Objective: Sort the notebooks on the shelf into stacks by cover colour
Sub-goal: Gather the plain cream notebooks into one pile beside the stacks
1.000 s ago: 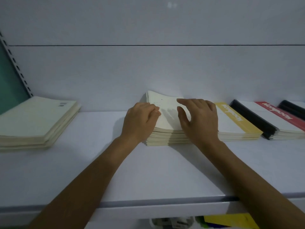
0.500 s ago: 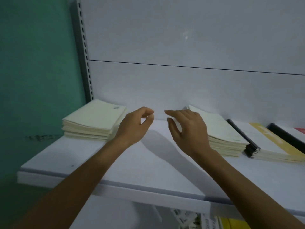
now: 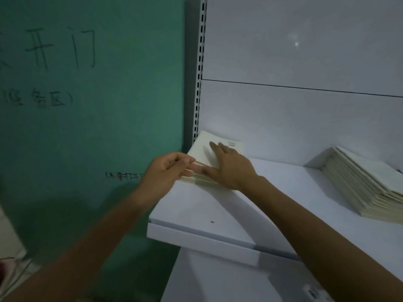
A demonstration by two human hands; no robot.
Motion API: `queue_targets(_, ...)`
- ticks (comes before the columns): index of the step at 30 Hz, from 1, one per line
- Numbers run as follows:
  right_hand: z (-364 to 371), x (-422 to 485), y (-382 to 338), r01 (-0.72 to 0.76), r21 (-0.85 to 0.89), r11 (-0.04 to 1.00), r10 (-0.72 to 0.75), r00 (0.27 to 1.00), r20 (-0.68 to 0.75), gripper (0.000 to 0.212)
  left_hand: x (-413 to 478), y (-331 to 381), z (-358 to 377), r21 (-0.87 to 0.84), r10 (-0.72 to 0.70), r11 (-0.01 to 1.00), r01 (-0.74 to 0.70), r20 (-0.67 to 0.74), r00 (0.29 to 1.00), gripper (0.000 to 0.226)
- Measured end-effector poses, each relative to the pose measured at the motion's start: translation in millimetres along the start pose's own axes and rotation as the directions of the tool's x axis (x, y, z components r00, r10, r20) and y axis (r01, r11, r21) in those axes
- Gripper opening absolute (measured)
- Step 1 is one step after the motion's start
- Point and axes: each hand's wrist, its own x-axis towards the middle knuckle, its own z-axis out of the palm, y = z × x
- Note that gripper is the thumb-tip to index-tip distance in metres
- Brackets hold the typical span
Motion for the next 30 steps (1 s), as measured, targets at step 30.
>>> queue_targets(30,-25,-40,-85,0.359,-0.250,0.899,-0.437,0.702,-0.563,0.037,36,-53,-134,0.669,0.614,0.481,-0.567,0.204,0.762,0.040)
